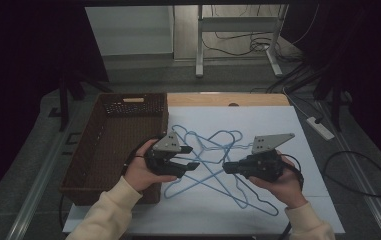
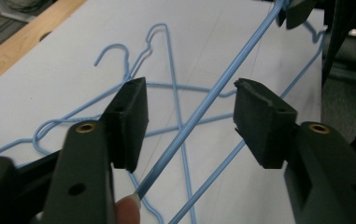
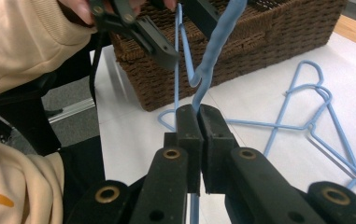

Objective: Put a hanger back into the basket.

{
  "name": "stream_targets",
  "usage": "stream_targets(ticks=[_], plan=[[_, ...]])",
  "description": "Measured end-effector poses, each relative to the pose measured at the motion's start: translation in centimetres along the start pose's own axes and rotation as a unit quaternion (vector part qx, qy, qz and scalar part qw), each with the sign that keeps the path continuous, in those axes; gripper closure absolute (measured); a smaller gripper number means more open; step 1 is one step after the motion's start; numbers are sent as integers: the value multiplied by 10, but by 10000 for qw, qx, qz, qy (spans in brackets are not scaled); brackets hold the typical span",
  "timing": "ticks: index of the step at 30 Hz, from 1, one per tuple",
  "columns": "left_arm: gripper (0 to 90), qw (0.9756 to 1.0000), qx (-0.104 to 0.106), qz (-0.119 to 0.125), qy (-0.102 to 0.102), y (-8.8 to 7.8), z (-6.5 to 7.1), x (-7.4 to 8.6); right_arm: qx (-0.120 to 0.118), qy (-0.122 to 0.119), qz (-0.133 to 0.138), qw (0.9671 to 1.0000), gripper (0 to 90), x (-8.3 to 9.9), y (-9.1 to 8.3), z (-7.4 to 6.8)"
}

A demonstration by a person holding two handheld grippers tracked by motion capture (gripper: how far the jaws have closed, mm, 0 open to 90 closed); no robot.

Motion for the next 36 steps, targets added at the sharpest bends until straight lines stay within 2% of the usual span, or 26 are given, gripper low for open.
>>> stream_targets(ticks=[2,3,4,6,7,9,10,12,16,17,20,21,23,25,26,27,29,33,36], plan=[[522,9998,-32,-135,143,3,1,-1,-14,-33,0,10000,876,-1,-1,-1],[626,9997,-19,-180,183,4,1,-1,-36,-53,27,10000,876,-2,-1,-2],[657,9996,-53,-183,214,4,1,-1,-34,-56,43,10000,876,-2,-1,-2],[697,9992,-46,-205,342,3,2,-2,9,-69,47,10000,876,-3,-2,-1],[715,9992,-46,-205,342,3,2,-2,9,-69,47,10000,876,-3,-2,-1],[732,9987,-64,-228,459,1,4,-3,105,-59,81,9999,874,-4,-3,1],[767,9985,-50,-232,488,0,5,-4,225,-53,131,9996,870,-4,-4,3],[804,9986,-40,-268,456,-3,9,-6,424,-32,161,9990,860,-4,-3,7],[831,9984,-34,-272,486,-8,12,-7,576,-27,326,9978,813,-6,-3,9],[836,9986,-81,-251,453,-10,12,-7,651,-13,395,9971,803,-7,-4,10],[839,9989,-139,-206,386,-14,11,-7,663,28,534,9964,780,-7,-8,12],[839,9994,-196,-134,270,-18,9,-7,665,65,628,9958,760,-7,-10,12],[839,9995,-296,-52,110,-26,4,-5,823,92,861,9928,664,-6,-17,15],[839,9994,-328,-35,87,-28,3,-4,871,98,928,9918,632,-5,-19,16],[840,9991,-420,36,-36,-35,-1,-2,1053,108,1049,9888,540,-2,-24,18],[840,9988,-474,86,-119,-39,-3,0,1053,108,1049,9888,540,-2,-24,18],[840,9977,-584,182,-291,-47,-9,3,1255,161,1100,9858,462,1,-28,21],[840,9948,-736,356,-605,-63,-18,12,1528,190,1168,9811,397,11,-33,27],[840,9922,-862,471,-770,-73,-22,20,1625,255,1114,9801,373,18,-35,30]])
Point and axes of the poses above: each handheld gripper's, and its own axes: y roughly forward along the jaws, x roughly out of its underside, z roughly to its right, the point moved 5 cm from there along y, roughly forward along the jaws, and after that the axes turned 2 degrees about -z, right-handed, at the moved point
